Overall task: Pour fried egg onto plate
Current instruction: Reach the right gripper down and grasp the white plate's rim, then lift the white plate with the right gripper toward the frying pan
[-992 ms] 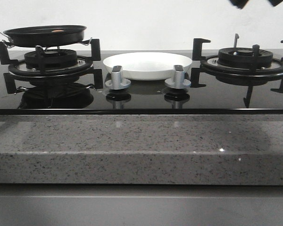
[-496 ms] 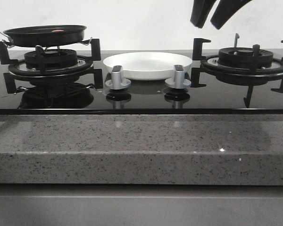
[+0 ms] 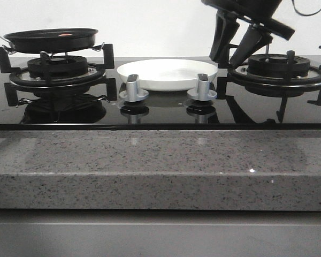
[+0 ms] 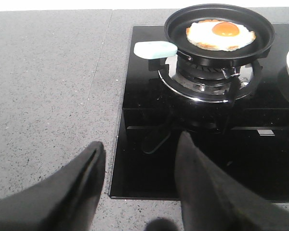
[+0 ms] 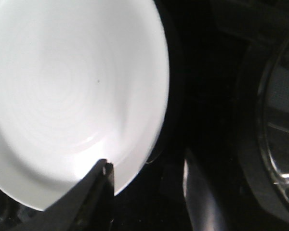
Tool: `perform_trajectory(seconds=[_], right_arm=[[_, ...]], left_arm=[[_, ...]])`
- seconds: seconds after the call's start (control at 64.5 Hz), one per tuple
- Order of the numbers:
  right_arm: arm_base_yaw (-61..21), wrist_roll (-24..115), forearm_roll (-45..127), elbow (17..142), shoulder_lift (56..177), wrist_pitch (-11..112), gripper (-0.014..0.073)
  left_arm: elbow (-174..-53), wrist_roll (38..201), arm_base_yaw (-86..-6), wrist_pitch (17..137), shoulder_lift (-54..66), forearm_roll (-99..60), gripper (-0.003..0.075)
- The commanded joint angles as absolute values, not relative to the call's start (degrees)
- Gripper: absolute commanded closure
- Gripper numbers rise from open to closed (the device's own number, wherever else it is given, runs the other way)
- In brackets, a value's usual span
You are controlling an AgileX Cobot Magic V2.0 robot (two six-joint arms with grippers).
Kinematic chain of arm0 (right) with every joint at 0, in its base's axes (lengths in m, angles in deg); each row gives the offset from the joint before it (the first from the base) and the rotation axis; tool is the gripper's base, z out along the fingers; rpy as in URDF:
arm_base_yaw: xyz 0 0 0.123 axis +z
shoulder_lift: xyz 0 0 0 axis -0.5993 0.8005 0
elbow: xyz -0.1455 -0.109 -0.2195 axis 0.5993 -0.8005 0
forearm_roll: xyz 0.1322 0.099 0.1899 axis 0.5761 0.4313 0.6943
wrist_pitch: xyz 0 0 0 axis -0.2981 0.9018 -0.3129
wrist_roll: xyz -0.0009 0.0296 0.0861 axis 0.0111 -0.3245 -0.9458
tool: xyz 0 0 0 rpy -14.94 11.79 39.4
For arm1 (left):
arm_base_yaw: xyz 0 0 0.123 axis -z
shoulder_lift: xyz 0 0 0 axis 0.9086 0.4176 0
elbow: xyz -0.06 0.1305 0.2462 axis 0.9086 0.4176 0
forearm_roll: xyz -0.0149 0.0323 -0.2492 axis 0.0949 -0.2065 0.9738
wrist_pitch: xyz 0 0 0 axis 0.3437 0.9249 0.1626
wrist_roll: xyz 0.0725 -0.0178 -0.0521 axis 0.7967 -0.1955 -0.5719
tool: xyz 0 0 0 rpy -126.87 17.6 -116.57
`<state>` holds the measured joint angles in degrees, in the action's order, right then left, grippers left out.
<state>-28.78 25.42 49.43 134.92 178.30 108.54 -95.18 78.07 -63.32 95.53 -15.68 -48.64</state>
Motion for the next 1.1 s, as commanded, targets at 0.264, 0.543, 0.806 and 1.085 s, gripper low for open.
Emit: perform_trajectory(seconds=[0.264,0.543,0.806,1.085], right_arm=[[-29.14,25.61,55.23,140.18,179.40,107.08,0.0233],[-29.14,25.61,55.48,140.18,180.30,106.34,0.0379],[-29.14,25.61,56.29,140.18,180.34,102.60,0.0609],[-29.14,25.61,57.89,140.18,179.13,100.03,0.0657]], left_arm=[[-97.20,77.99,-63.23,90.93,-15.31,-48.32,0.0388],[-97.20,77.99,-63.23,90.93,-15.31,-48.32,0.0388],[-97.20,77.99,-63.23,90.93,-15.31,-48.32,0.0388],[-97.20,77.99,-63.23,90.93,-15.31,-48.32,0.0388]])
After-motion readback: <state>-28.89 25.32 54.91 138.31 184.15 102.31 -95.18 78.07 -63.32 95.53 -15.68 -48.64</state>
